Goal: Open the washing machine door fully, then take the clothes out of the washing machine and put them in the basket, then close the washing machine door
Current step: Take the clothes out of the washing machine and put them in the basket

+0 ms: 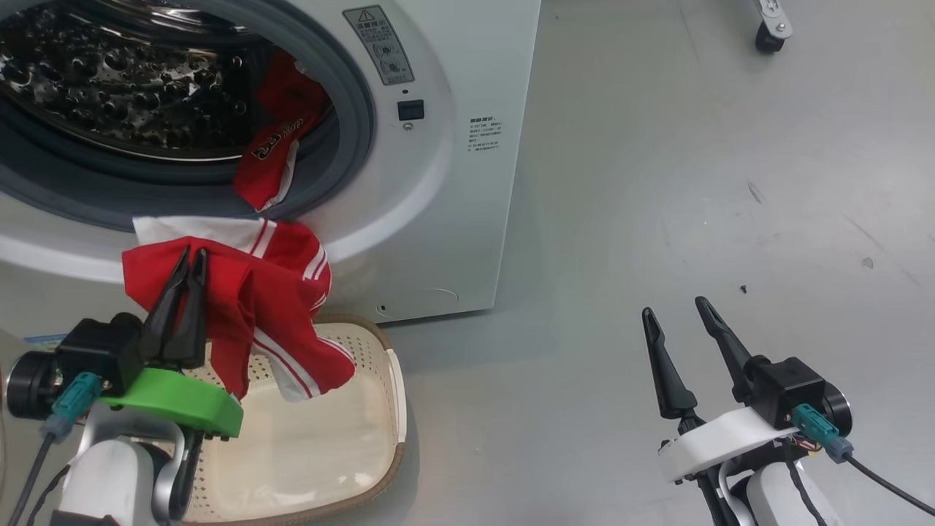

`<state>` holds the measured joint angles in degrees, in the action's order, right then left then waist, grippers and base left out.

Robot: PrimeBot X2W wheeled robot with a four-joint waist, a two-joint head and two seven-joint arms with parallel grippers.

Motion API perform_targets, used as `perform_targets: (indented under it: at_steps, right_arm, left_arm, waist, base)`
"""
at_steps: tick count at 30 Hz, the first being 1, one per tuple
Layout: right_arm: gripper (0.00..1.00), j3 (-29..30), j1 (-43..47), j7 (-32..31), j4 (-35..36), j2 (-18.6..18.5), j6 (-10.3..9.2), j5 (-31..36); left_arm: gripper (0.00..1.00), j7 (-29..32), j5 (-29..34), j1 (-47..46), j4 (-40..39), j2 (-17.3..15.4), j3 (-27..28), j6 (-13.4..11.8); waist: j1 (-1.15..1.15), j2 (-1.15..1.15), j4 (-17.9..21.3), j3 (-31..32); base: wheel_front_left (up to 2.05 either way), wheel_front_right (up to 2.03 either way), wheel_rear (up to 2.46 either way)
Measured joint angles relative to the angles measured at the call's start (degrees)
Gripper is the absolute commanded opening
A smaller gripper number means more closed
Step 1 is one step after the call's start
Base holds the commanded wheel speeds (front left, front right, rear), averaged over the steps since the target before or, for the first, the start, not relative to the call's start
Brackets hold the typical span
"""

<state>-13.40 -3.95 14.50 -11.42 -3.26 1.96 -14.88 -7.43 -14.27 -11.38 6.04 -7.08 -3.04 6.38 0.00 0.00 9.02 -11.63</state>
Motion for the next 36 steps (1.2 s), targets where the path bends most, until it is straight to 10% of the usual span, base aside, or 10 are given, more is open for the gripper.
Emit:
perform_targets:
  at_steps: [36]
  right_arm:
    - [1.00, -2.44, -4.35, 0.01, 1.30, 0.45, 0.40, 1.96]
  left_arm:
    - [0.00, 6.94, 1.35, -5.23, 15.83, -2.41, -3.13, 0.08]
  waist:
    - [0.00, 0.00, 3.98, -13.26]
  base:
    - [0.00, 0.00, 0.00]
